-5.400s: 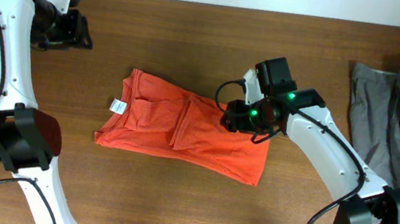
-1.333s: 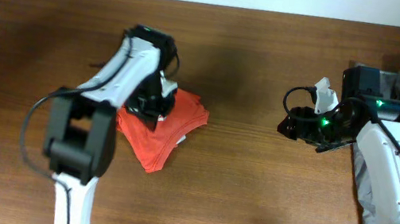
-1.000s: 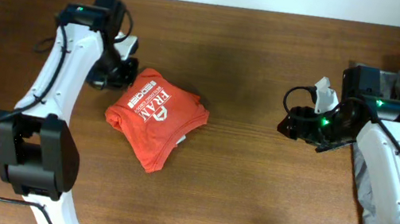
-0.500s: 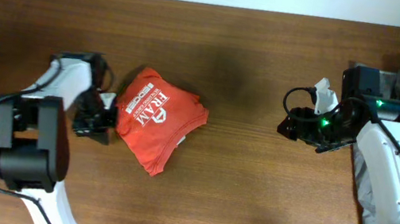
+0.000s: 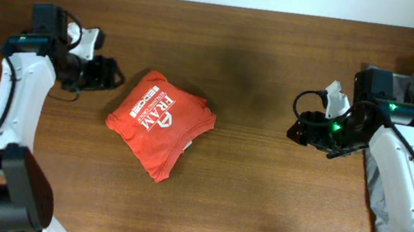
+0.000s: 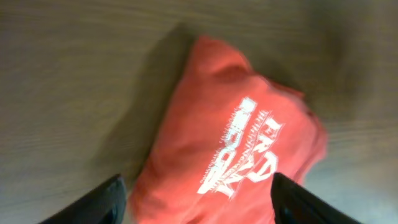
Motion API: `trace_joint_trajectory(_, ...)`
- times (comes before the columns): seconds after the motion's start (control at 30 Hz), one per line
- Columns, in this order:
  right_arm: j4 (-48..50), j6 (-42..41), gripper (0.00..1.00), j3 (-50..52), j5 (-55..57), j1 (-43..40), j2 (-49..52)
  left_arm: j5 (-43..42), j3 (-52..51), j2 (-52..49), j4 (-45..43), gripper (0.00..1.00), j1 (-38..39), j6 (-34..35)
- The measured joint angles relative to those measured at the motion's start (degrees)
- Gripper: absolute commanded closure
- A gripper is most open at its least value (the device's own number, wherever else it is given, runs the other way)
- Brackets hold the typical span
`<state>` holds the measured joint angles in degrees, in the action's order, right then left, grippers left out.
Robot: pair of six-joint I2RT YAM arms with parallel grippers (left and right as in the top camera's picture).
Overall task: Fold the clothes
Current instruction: 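Grasp the folded shirt's edge with the left gripper and drag it leftward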
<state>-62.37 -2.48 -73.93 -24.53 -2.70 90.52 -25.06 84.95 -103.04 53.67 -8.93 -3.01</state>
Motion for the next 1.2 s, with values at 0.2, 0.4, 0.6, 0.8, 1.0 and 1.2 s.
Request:
trace_joint_trajectory(0.2, -0.07, 0.02, 0.32, 0.0, 0.0, 0.0, 0.0, -5.9, -0.02, -10.25, -6.05, 0.17, 1.05, -4.79)
trace_joint_trajectory(0.4, -0.74, -0.02, 0.32, 0.0, -0.02, 0.0, 0.0, -11.85, -0.15, -17.64, -10.23, 0.17, 1.05, -9.09)
trace_joint_trajectory(0.6, -1.68, 0.0, 0.32, 0.0, -0.02, 0.0, 0.0, -17.05, -0.11, -21.14, -8.31, 0.91, 1.73, -11.93)
trace_joint_trajectory(0.8, -1.97, -0.02, 0.32, 0.0, -0.02, 0.0, 0.0, -19.37, -0.09, -22.67, -1.6, 1.0, 1.9, -14.78)
trace_joint_trajectory(1.0, -2.4, 0.02, 0.32, 0.0, -0.02, 0.0, 0.0, -19.8, -0.09, -22.91, -0.09, 1.0, -5.64, -15.74)
trace_joint_trajectory(1.2, -2.36, -0.02, 0.32, 0.0, -0.02, 0.0, 0.0, -19.93, -0.04, -22.91, -8.26, 1.0, -21.88, -16.11)
